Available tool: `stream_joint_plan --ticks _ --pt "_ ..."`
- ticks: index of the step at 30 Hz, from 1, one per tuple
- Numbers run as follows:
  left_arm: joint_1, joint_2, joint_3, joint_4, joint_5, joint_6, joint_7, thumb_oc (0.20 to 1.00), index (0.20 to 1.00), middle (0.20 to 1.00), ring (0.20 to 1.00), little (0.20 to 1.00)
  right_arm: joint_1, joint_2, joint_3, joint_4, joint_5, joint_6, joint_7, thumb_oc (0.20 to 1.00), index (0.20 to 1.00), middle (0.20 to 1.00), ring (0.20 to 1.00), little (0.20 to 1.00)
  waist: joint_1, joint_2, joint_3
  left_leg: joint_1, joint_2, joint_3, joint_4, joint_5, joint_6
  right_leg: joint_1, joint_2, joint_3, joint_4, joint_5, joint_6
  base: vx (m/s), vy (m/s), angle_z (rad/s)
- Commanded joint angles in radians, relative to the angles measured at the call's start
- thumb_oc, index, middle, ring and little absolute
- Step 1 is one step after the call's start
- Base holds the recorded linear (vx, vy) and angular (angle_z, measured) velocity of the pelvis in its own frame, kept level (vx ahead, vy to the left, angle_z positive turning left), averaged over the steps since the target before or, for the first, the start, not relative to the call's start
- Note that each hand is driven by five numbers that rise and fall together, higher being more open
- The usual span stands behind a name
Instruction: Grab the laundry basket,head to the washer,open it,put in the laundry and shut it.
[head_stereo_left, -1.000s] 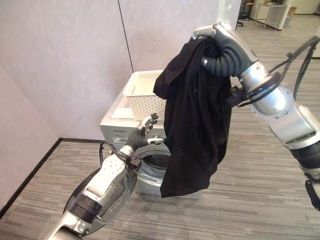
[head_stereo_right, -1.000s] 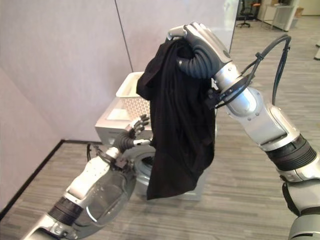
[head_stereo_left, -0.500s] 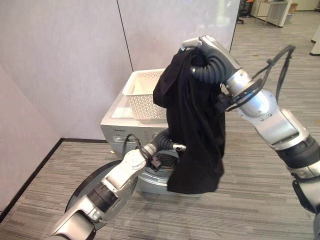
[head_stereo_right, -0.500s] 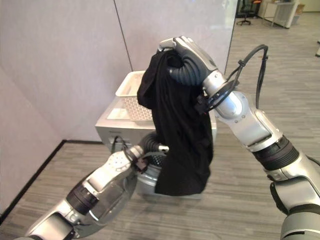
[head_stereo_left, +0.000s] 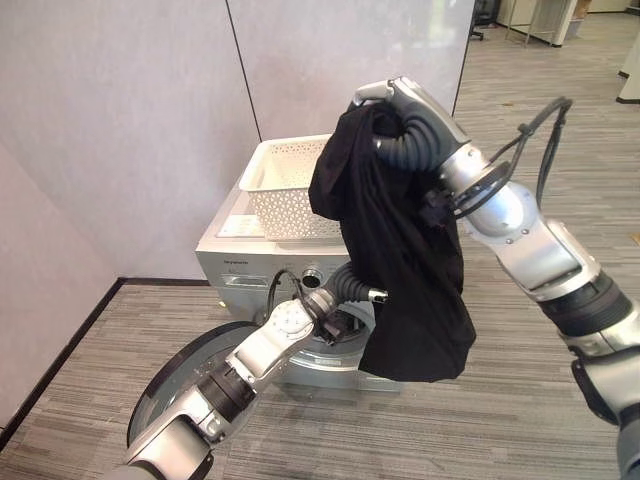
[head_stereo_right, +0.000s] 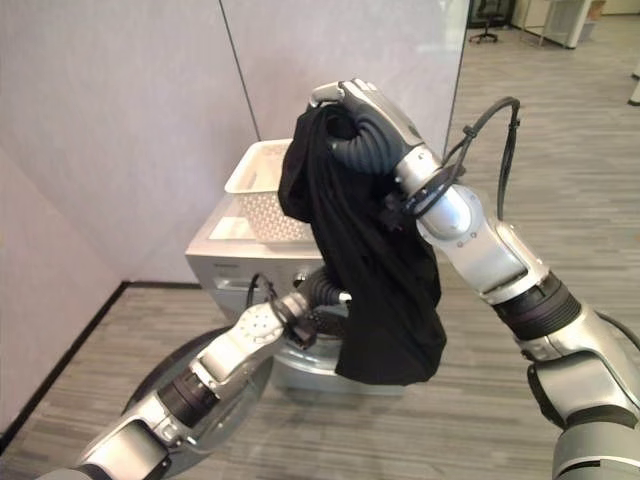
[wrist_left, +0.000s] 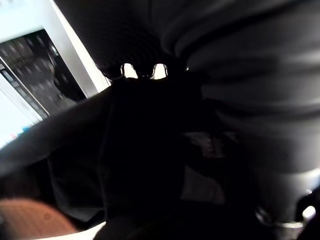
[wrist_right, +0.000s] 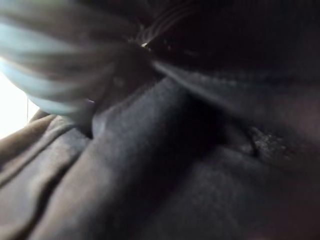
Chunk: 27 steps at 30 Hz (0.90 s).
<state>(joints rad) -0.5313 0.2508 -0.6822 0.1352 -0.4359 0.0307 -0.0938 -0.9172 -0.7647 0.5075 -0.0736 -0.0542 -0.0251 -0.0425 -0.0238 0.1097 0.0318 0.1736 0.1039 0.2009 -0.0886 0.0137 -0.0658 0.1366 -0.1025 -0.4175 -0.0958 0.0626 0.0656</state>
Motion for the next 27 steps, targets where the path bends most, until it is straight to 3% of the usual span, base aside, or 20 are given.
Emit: stream_joint_plan --ticks 1,7,17,24,27 --pt "-0.094 0.007 -0.04 -0.048 -0.086 -0.042 -0.019 1.0 1.0 1.0 1.0 1.0 -0.169 -0.005 0.009 0.002 -0.008 -0.016 -0.038 0.2 0.2 0.2 0.2 0.2 0.001 -0.071 0.011 0.0 0.068 0.018 0.036 -0.042 -0.063 0.068 -0.074 -0.016 0.045 -0.16 0.039 0.0 0.0 0.0" --pt "0.015 0.028 -0.045 -0.128 -0.154 -0.034 -0.032 1.0 1.0 1.0 1.0 1.0 -0.134 -0.019 0.0 -0.009 -0.006 -0.008 -0.024 0.2 0.2 0.2 0.2 0.2 0.015 -0.078 0.023 -0.001 0.068 0.011 0.036 -0.043 -0.062 0.077 -0.072 -0.024 0.043 -0.162 0.037 0.0 0.0 0.0" --pt "0.062 -0.153 -0.027 0.021 -0.183 -0.115 0.16 1.0 1.0 1.0 1.0 1.0 -0.057 0.103 -0.032 -0.027 0.022 -0.015 -0.128 0.2 0.2 0.2 0.2 0.2 0.023 -0.128 0.056 -0.031 0.083 0.01 0.024 -0.029 -0.065 0.048 -0.056 -0.031 0.039 -0.159 0.029 -0.02 -0.016 0.0" --pt "0.034 -0.147 0.004 0.036 -0.169 -0.138 0.215 1.0 1.0 1.0 1.0 1.0 -0.036 0.161 -0.013 -0.023 0.078 -0.018 -0.154 0.2 0.2 0.2 0.2 0.2 0.02 -0.137 0.066 -0.026 0.093 0.029 0.014 -0.026 -0.071 0.041 -0.047 -0.016 0.028 -0.153 0.032 -0.01 -0.003 -0.02" --pt "0.011 -0.089 0.073 0.016 -0.117 -0.148 0.212 1.0 1.0 1.0 1.0 1.0 0.001 0.167 -0.014 -0.028 0.108 -0.025 -0.128 0.2 0.2 0.2 0.2 0.2 0.019 -0.131 0.058 -0.017 0.097 0.039 0.006 -0.027 -0.075 0.05 -0.041 -0.01 0.01 -0.149 0.034 0.0 0.0 0.0"
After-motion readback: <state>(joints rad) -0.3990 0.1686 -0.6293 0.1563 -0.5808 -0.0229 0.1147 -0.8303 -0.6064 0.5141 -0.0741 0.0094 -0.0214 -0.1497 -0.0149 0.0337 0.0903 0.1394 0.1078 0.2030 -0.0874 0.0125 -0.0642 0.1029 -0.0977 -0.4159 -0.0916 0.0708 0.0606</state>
